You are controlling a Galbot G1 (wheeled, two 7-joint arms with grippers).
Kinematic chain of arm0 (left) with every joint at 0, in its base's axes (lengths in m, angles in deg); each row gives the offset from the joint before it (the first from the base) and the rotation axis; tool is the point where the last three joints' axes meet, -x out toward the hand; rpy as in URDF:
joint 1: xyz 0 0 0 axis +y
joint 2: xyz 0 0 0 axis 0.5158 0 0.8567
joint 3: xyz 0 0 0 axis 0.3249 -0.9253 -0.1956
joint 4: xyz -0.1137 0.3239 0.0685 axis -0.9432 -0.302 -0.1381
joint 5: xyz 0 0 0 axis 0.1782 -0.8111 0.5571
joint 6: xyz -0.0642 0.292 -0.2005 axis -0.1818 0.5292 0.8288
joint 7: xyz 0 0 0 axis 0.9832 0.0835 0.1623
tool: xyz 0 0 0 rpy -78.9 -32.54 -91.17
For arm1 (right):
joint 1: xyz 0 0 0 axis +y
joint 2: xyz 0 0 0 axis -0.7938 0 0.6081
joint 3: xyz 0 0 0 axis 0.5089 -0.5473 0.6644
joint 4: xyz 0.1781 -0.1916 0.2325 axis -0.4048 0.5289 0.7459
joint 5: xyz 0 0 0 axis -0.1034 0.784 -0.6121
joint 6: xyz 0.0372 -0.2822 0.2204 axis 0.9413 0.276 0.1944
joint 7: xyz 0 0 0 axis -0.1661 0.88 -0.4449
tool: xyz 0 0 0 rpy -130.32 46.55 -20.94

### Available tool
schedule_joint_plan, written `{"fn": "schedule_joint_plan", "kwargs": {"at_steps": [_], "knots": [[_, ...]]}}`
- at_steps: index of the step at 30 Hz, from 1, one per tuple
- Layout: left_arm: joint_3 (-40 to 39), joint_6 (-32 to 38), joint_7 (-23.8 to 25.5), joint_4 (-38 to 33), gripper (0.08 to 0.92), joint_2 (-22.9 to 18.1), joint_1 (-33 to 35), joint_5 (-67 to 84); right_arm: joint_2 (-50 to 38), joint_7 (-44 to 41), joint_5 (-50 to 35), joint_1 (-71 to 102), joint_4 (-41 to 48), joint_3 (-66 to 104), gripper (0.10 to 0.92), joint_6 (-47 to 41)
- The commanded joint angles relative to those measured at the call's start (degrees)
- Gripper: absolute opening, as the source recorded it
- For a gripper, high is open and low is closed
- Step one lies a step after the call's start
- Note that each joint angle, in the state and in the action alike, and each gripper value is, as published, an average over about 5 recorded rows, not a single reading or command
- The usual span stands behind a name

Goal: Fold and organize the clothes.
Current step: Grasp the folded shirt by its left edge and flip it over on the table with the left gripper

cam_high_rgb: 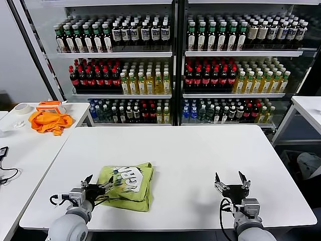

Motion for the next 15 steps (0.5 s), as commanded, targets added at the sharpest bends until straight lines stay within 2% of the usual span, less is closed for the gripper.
{"fn": "schedule_joint_plan", "kwargs": {"at_steps": [1,15], "knots": [[1.5,-0.3,0.4,1.7,0.823,0.5,0.8,2.1,0.1,0.0,0.0,-0.3,0.1,-0.2,0.823,-0.1],[0.7,0.1,2.5,5.7,0.823,0.1,-1.7,8.0,-0.3,0.0,-0.1,-0.4,0.2,0.2,0.823,-0.1]]}}
